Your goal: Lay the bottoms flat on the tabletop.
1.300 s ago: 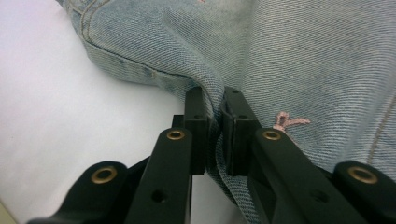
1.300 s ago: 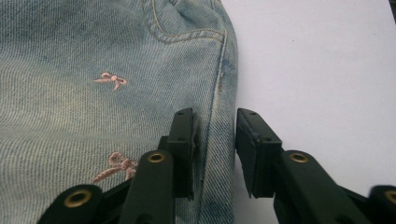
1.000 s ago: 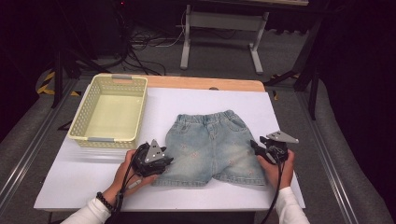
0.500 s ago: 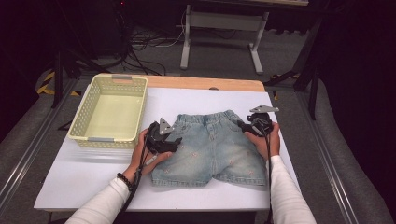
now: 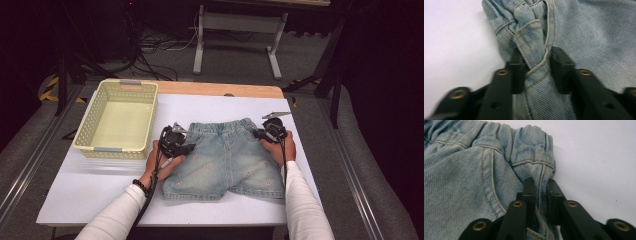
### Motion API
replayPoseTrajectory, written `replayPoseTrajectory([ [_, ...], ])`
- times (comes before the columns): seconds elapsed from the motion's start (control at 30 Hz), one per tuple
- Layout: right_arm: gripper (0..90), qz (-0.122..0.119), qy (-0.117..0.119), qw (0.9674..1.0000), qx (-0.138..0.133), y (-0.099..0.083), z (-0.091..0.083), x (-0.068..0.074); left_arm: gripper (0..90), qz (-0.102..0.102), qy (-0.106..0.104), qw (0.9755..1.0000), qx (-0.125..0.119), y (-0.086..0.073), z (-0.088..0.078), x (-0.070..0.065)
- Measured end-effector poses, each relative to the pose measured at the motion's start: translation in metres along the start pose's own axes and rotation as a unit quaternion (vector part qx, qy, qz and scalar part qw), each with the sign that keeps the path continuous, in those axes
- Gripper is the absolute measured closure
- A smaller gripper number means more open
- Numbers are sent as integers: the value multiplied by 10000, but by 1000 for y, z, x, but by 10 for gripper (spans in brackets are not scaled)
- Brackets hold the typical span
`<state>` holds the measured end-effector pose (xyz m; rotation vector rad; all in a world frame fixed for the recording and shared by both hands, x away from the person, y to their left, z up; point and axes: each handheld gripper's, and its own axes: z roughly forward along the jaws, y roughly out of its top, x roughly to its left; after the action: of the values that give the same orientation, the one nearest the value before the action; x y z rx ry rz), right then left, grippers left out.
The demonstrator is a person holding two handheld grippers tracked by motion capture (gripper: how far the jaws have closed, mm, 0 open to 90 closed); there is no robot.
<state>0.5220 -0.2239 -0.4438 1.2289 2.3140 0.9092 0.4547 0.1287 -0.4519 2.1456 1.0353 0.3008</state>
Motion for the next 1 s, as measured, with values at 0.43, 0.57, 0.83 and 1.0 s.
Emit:
replayPoseTrajectory([
  [0.43,837,79,-505,9962,-708,8,-31,1,810,676,834,9941,-130,49,-14,-8],
  [0.57,834,143,-602,9942,-876,13,-35,1,810,613,1125,9916,-192,63,-17,-2],
  [0.83,756,105,-851,9912,-1012,25,-38,7,711,305,1355,9901,-218,70,-15,2],
  [1.0,625,31,-1081,9904,-859,25,-40,13,518,430,1490,9866,-501,71,-30,-14],
])
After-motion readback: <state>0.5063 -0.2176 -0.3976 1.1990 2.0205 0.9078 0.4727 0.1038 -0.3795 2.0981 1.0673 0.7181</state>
